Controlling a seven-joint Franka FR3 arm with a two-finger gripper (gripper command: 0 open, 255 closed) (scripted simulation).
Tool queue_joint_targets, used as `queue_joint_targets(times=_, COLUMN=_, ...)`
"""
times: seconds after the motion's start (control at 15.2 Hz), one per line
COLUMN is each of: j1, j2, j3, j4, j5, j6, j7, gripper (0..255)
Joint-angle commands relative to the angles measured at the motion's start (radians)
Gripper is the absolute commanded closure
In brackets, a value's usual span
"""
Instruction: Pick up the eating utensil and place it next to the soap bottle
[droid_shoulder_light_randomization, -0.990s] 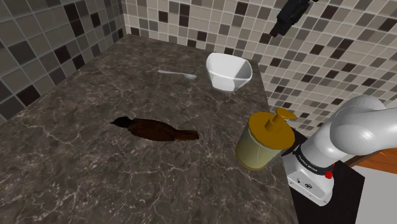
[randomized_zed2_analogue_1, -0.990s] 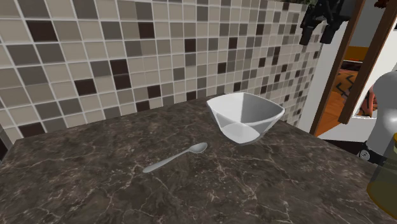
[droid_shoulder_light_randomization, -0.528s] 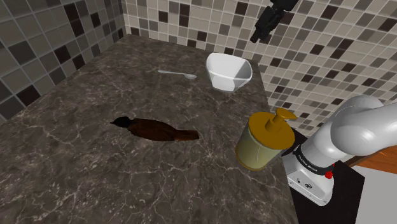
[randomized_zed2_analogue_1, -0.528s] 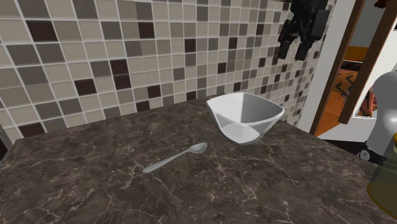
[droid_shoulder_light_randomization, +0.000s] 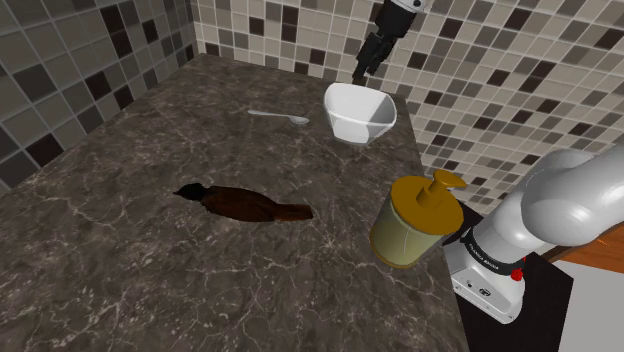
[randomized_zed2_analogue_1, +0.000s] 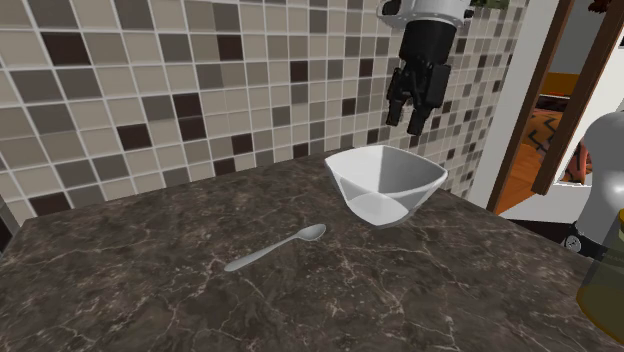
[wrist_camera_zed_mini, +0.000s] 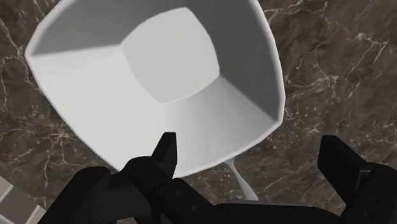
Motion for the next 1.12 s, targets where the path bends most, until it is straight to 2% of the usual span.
queue_joint_targets(times=0.0, j1=0.011, j2=0.075, j3=0.003, j4=0.029, j5=0.010, j6=0.048, j7=-0.021, gripper=0)
queue_joint_targets(times=0.53, j1=0.044, j2=0.371, j3=0.018, j4=0.193, j5=0.044, j6=0.179, j7=-0.105, gripper=0)
queue_joint_targets(times=1.06, j1=0.066, j2=0.673, j3=0.044, j4=0.438, j5=0.056, j6=0.237, j7=-0.168, gripper=0)
